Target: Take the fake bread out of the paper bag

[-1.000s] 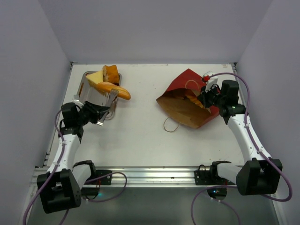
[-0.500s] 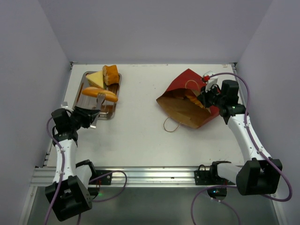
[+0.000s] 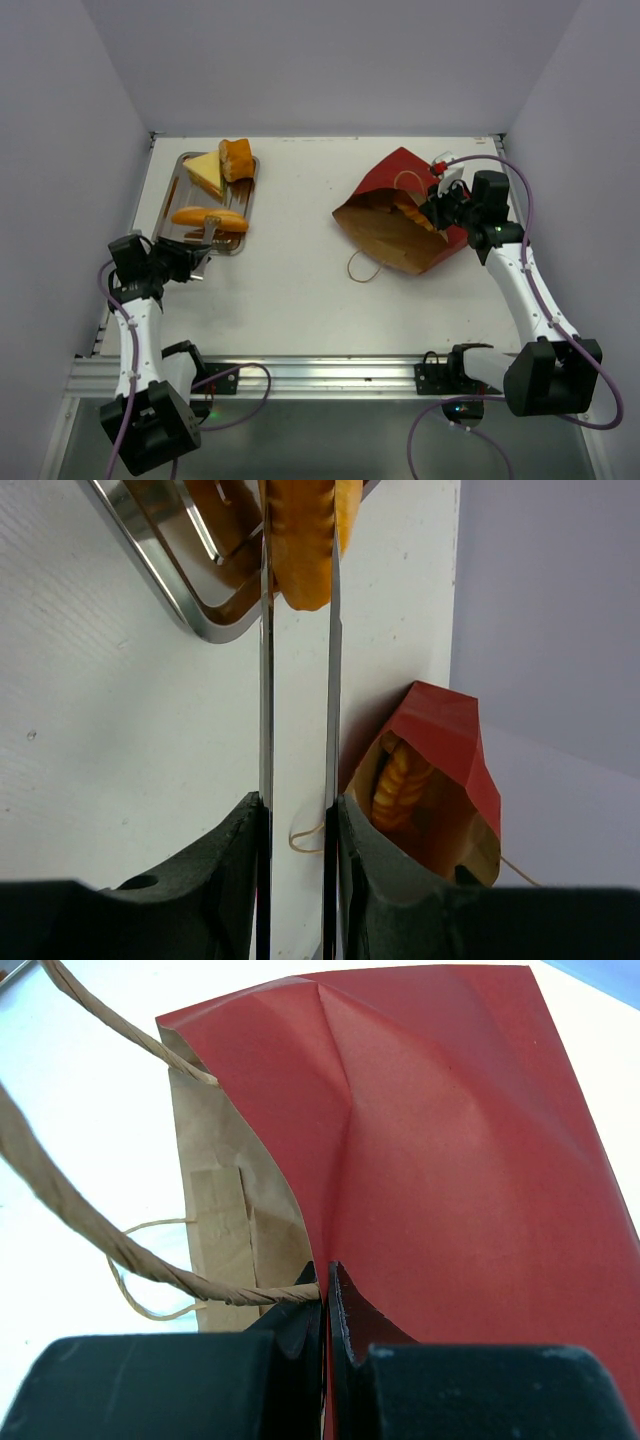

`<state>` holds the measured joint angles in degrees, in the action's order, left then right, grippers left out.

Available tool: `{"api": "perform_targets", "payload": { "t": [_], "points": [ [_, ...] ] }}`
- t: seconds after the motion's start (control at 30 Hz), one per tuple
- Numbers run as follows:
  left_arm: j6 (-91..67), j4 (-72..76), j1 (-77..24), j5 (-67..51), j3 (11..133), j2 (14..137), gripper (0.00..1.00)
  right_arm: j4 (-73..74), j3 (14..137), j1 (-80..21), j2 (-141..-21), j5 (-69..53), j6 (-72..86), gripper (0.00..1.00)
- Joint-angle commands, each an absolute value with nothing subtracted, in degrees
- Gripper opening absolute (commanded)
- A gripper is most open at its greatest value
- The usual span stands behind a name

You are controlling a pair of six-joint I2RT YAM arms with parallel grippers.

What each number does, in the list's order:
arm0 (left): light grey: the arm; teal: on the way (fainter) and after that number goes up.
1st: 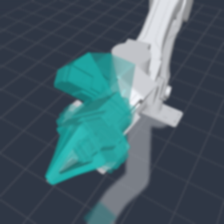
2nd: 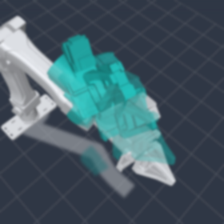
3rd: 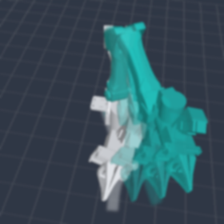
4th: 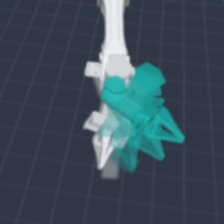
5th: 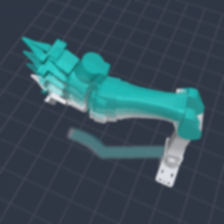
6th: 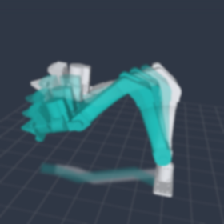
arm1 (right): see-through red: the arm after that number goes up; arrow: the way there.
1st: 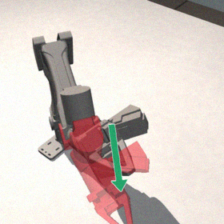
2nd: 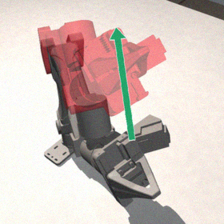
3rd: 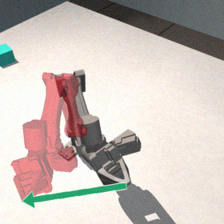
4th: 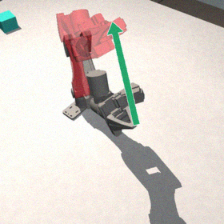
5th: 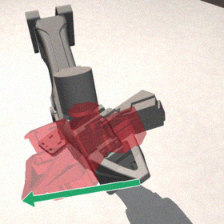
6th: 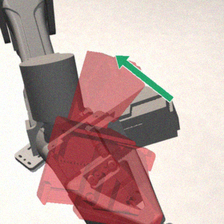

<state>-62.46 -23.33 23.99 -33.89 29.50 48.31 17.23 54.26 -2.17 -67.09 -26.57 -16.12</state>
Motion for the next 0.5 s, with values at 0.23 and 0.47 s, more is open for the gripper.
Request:
{"api": "perform_targets", "payload": {
  "t": [0.23, 0.47],
  "points": [
    [-61.1, -34.7, 24.5, -32.1, 37.1, 48.7, 0.0, 16.2, 54.5, -2.0, -66.9, -28.7, -15.2, 0.02],
    [-60.4, -36.1, 24.5, -30.7, 36.9, 48.6, 0.0, 16.2, 54.5, -2.1, -66.9, -28.7, -15.2, 0.02]
  ]
}}
